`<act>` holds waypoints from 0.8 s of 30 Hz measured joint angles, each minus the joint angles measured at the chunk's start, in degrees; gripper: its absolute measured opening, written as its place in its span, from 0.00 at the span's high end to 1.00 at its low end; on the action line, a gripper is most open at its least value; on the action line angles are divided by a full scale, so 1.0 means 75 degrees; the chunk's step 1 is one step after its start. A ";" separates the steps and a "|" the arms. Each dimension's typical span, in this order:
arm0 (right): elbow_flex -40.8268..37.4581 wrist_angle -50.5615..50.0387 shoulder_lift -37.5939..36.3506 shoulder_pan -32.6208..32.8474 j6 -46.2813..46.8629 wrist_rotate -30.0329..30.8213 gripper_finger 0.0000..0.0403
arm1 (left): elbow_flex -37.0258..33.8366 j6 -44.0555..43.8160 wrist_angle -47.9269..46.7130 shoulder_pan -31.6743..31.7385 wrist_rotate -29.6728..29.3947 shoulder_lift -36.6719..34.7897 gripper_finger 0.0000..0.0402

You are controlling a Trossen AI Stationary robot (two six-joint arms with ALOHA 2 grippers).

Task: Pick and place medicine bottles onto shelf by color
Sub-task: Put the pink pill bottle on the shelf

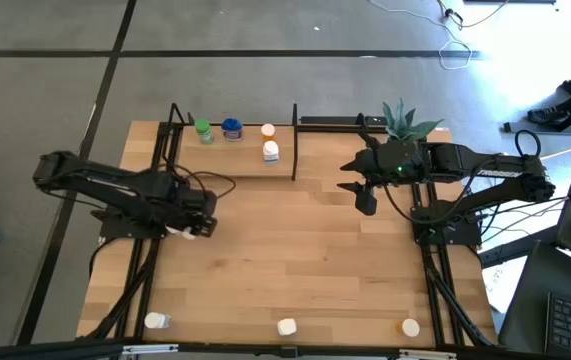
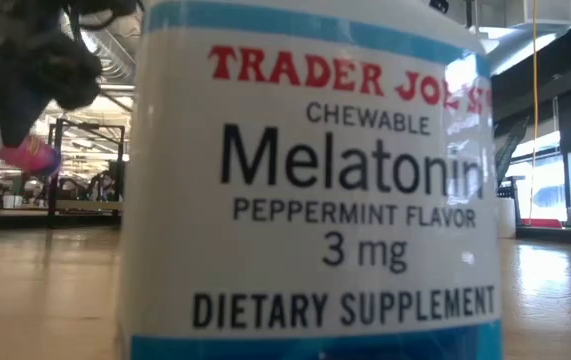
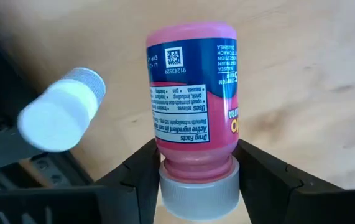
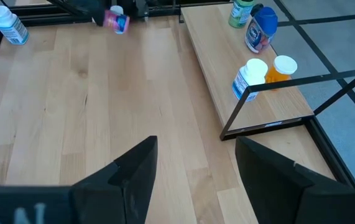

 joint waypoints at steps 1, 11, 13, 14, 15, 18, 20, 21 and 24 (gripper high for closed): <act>-0.0002 -0.0001 -0.0002 0.0000 0.0000 0.0000 0.46 | 0.0177 0.0101 -0.0221 0.0001 -0.0051 -0.0028 0.58; 0.0000 -0.0001 -0.0003 0.0000 -0.0001 -0.0001 0.46 | 0.1847 0.1355 -0.1993 0.0587 0.0108 -0.0026 0.58; 0.0000 -0.0001 -0.0002 0.0000 0.0000 -0.0001 0.46 | 0.2075 0.1634 -0.2382 0.0809 0.0276 -0.0026 0.58; 0.0000 -0.0001 -0.0003 0.0000 -0.0001 -0.0001 0.46 | 0.2176 0.1828 -0.2526 0.0927 0.0379 -0.0026 0.58; 0.0000 -0.0001 -0.0002 0.0000 0.0000 -0.0001 0.46 | 0.2259 0.2024 -0.2642 0.1049 0.0493 0.0000 0.58; 0.0000 -0.0001 -0.0003 0.0000 0.0000 -0.0001 0.46 | 0.2505 0.2517 -0.2853 0.1370 0.1052 0.0125 0.58; 0.0000 0.0002 -0.0003 0.0000 0.0000 -0.0001 0.46 | 0.2689 0.2954 -0.2952 0.1550 0.1488 0.0243 0.58; 0.0000 -0.0001 -0.0003 0.0000 -0.0001 -0.0001 0.46 | 0.2743 0.3147 -0.2995 0.1617 0.1679 0.0320 0.58; 0.0000 0.0001 -0.0006 0.0000 -0.0001 -0.0001 0.46 | 0.2770 0.3538 -0.3144 0.1806 0.2363 0.0629 0.58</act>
